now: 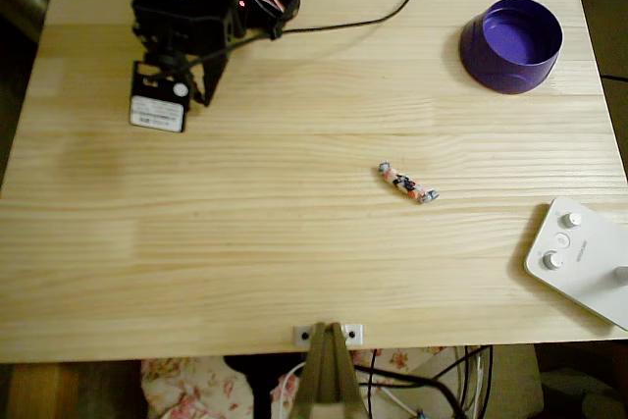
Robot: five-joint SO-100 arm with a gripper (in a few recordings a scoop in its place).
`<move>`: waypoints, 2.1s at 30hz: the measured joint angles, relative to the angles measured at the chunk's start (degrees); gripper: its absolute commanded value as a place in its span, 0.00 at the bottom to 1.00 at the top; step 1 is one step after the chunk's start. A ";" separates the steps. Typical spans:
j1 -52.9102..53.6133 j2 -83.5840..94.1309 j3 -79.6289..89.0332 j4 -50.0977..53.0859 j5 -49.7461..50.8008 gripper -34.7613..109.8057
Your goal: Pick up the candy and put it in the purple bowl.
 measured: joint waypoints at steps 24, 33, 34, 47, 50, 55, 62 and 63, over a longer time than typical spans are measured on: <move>-12.48 -26.37 -26.10 -7.65 7.82 0.24; -23.38 -39.29 -36.21 -13.10 6.77 0.24; -24.35 -40.96 -37.18 -13.71 6.59 0.24; -39.29 -58.18 -48.87 -17.40 -0.44 0.24; -41.22 -63.02 -51.42 -17.14 -2.02 0.24; -43.95 -68.82 -53.61 -17.14 -5.62 0.24; -50.71 -74.00 -57.30 -16.96 -6.15 0.27; -51.24 -74.53 -57.83 -17.05 -5.98 0.27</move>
